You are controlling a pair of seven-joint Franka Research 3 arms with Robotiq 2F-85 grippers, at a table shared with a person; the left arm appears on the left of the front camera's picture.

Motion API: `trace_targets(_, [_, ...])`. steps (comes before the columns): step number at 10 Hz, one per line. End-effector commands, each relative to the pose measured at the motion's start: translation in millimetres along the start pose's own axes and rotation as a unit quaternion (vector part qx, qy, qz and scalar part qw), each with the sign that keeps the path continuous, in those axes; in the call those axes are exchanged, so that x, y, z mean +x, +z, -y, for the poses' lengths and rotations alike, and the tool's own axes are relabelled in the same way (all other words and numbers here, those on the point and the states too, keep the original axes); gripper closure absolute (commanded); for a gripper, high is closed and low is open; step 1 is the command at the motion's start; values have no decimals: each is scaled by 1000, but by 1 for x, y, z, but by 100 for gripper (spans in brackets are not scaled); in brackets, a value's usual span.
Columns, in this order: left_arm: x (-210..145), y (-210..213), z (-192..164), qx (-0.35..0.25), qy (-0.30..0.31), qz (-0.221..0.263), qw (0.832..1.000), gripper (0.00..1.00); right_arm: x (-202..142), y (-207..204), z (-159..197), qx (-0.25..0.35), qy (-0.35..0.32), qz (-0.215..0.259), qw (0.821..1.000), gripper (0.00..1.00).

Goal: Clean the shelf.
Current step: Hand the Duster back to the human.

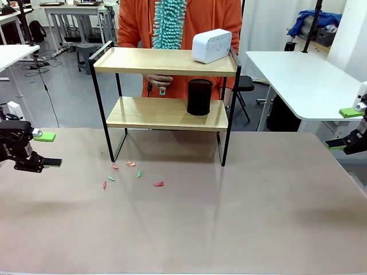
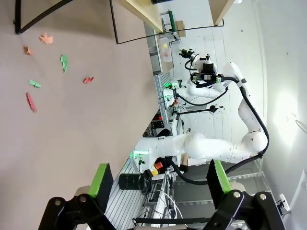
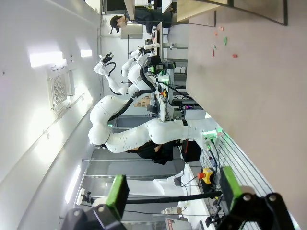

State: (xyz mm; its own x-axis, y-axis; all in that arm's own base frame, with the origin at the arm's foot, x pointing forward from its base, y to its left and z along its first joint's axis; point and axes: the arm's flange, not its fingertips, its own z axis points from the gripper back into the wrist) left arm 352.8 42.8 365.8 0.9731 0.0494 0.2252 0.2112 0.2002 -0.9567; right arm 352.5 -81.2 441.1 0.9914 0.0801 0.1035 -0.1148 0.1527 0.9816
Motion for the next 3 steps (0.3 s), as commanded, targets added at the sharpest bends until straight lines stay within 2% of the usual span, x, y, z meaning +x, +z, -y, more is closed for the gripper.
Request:
trace_targets(1, [-2, 1, 4, -5, -3, -3, 1000, 0, -2, 2, 0, -2, 10, -4, 1000, 0])
trace_targets(3, [-2, 1, 4, -5, -3, -3, 1000, 0, -2, 2, 0, -2, 10, -4, 1000, 0])
